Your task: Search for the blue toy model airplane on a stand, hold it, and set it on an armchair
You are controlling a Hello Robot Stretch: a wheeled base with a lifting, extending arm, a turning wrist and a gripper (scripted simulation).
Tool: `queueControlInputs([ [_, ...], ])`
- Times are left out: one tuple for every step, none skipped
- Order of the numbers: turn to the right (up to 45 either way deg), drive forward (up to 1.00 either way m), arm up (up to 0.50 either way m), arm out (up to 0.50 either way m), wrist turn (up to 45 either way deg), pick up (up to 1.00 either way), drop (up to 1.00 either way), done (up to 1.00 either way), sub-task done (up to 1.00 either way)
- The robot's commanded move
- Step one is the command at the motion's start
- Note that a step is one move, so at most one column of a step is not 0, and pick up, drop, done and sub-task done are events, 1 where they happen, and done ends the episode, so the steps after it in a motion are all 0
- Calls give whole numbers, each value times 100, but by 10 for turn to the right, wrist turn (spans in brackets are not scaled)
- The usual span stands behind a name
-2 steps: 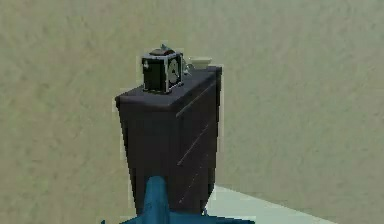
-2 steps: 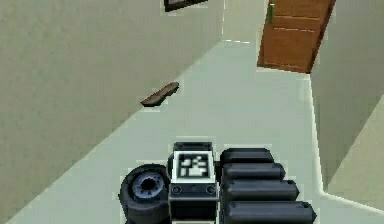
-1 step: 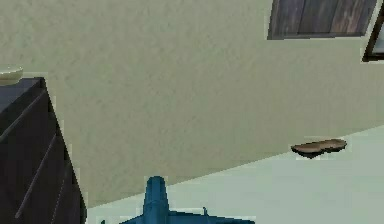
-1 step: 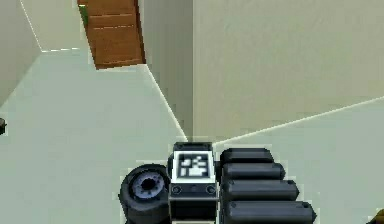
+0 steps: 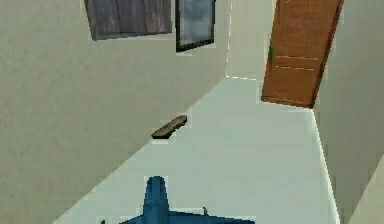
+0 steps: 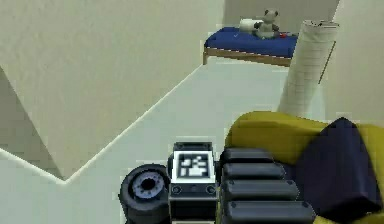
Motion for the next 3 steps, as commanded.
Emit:
queueControlInputs([
  [90,0,0,0,0,0,0,0,0],
  [-450,0,0,0,0,0,0,0,0],
  [-450,0,0,0,0,0,0,0,0],
])
